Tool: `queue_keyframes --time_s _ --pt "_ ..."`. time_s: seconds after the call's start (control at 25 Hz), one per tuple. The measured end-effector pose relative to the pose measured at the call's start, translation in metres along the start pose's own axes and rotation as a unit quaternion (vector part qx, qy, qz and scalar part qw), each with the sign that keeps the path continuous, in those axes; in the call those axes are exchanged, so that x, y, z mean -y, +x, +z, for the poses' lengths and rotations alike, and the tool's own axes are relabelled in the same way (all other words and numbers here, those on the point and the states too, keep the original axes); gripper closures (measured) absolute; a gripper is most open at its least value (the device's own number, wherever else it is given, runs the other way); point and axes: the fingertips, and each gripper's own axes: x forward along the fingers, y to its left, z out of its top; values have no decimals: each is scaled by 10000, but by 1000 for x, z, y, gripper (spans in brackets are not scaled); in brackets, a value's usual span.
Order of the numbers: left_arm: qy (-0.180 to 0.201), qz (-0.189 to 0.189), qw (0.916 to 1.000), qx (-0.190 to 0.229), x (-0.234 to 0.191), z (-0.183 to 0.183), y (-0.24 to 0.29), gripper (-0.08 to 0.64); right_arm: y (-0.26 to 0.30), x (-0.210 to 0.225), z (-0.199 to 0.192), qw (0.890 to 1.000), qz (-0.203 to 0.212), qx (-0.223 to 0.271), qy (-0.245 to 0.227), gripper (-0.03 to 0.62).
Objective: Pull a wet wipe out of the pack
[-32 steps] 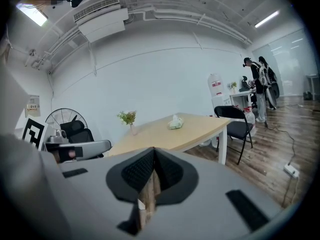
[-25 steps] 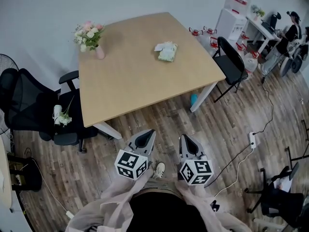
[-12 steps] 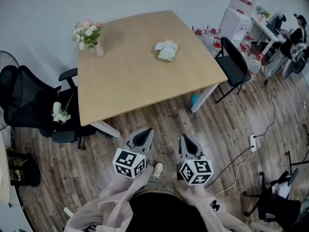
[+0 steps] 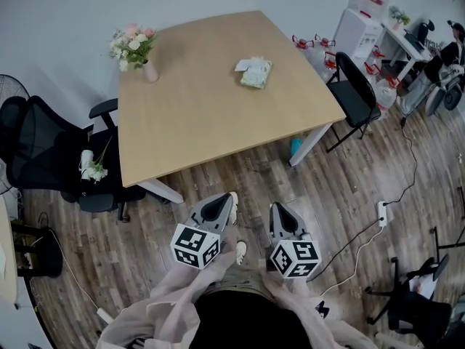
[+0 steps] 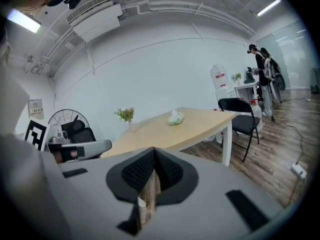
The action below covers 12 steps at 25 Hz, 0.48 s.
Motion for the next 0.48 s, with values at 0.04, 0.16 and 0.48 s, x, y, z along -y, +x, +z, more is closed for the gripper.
queue_keyframes --time_s 0.04,0.16,0.48 --pt "-5 -13 10000 -9 -1 0 2 549 2 0 1 10000 -5 10 4 581" --pt "-13 -64 10000 16 -4 4 10 551 7 3 5 10000 -41 40 11 581" --pt "36 -144 9999 8 -12 15 38 551 26 20 17 9998 -170 101 69 581"
